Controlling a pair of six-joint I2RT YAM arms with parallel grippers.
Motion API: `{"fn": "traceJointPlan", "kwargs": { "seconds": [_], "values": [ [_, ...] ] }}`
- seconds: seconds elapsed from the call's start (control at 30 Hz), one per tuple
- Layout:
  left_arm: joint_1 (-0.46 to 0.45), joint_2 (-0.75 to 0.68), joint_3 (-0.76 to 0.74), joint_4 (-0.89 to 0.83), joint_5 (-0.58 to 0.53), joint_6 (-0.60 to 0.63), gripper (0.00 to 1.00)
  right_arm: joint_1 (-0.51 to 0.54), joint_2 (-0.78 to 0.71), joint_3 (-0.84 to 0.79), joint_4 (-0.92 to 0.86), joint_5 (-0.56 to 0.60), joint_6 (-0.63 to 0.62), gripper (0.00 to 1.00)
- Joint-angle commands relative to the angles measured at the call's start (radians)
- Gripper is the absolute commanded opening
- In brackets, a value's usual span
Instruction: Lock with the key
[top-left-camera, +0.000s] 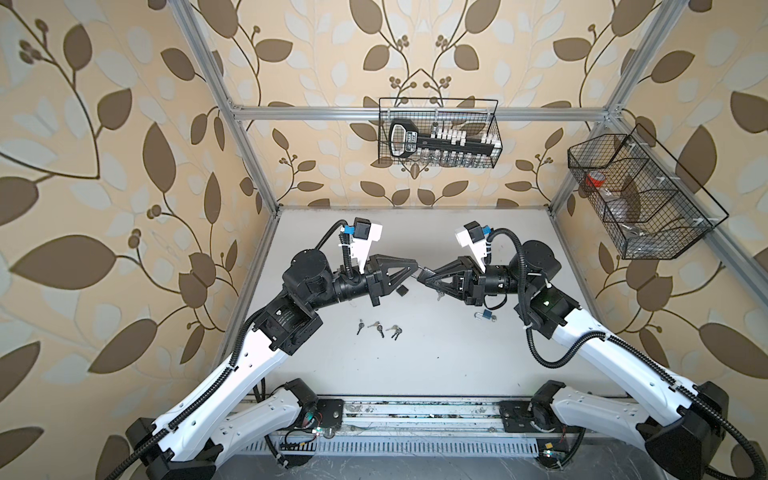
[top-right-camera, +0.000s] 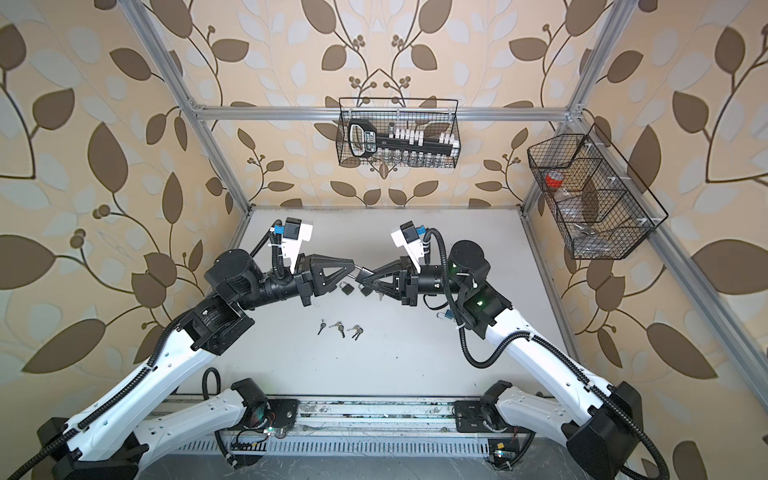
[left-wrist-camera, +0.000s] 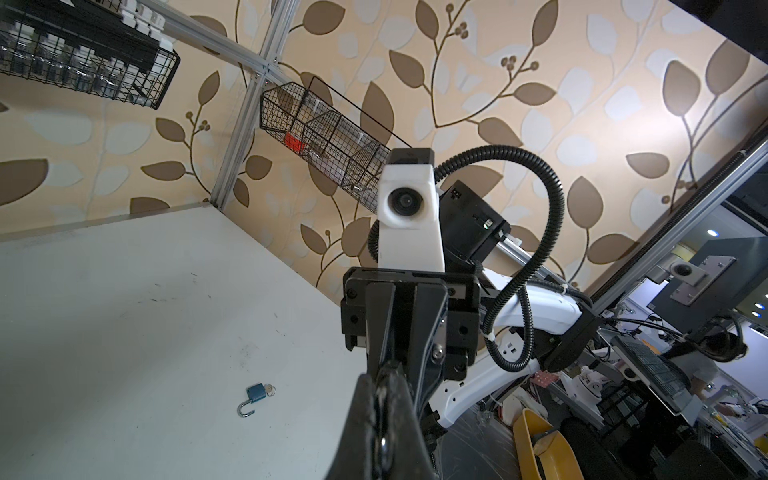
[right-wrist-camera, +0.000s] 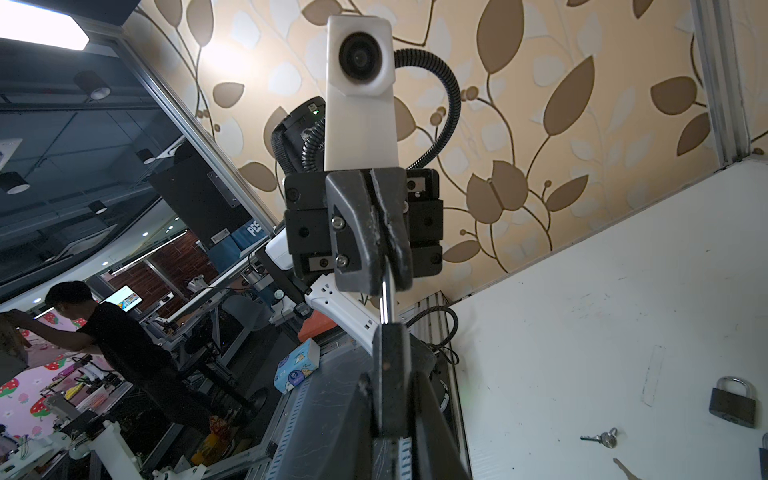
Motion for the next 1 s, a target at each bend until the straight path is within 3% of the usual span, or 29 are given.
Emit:
{"fn": "traceJointPlan", "kwargs": {
  "seconds": [0.0,0.6,0.77,0.97],
  "values": [
    [-0.014,-0.014,-0.044,0.018,0.05,-0.018,0.0,-0.005,0.005,0.068,0.043,0.037,-0.014,0.0],
    [-0.096,0.005,-0.119,0.058,0.046,-0.023,0.0,0.03,0.039,0.079,0.132,0.05,0.077,0.0],
    [-0.121,0.021,-0.13,0.091,0.047,-0.039,0.0,0.046,0.032,0.088,0.061,0.13,-0.011,0.0],
    [-0.166,0.036,-0.154,0.101,0.033,-0.043,0.0,0.046,0.019,0.081,0.091,0.178,-0.025,0.0]
  ]
}}
